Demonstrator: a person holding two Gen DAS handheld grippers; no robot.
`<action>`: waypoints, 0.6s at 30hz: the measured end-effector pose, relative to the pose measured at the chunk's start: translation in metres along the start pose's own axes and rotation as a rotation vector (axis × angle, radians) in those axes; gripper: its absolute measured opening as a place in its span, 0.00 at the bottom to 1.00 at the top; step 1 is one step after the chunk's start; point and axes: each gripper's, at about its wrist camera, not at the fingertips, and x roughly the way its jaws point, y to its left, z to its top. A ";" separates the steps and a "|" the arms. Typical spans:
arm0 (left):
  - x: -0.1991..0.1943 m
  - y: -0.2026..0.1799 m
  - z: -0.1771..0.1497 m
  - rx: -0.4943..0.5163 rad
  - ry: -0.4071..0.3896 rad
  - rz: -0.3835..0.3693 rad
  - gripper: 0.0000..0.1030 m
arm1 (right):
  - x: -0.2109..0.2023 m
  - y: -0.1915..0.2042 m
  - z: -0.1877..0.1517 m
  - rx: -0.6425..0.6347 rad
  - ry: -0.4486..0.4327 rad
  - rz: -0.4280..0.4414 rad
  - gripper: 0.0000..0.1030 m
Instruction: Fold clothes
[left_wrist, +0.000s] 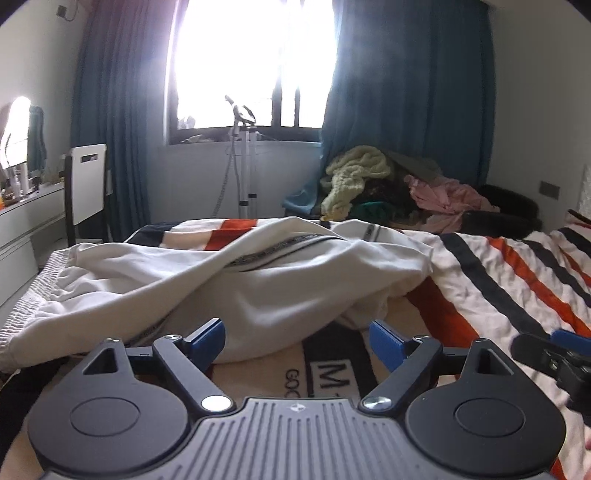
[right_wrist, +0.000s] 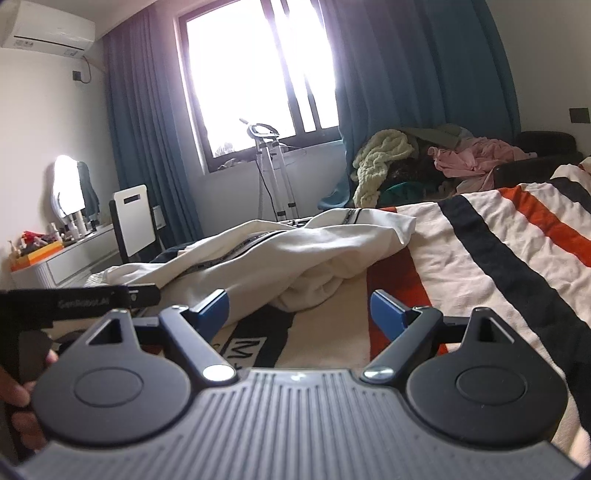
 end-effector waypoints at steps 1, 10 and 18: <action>0.001 -0.001 -0.002 0.004 0.004 -0.006 0.85 | 0.002 -0.001 -0.002 0.003 0.008 -0.012 0.83; 0.082 -0.003 0.027 -0.016 0.061 0.018 0.87 | 0.019 -0.009 -0.020 0.033 0.083 -0.117 0.83; 0.188 0.036 0.059 0.015 0.056 0.152 0.86 | 0.034 -0.019 -0.032 0.092 0.162 -0.166 0.83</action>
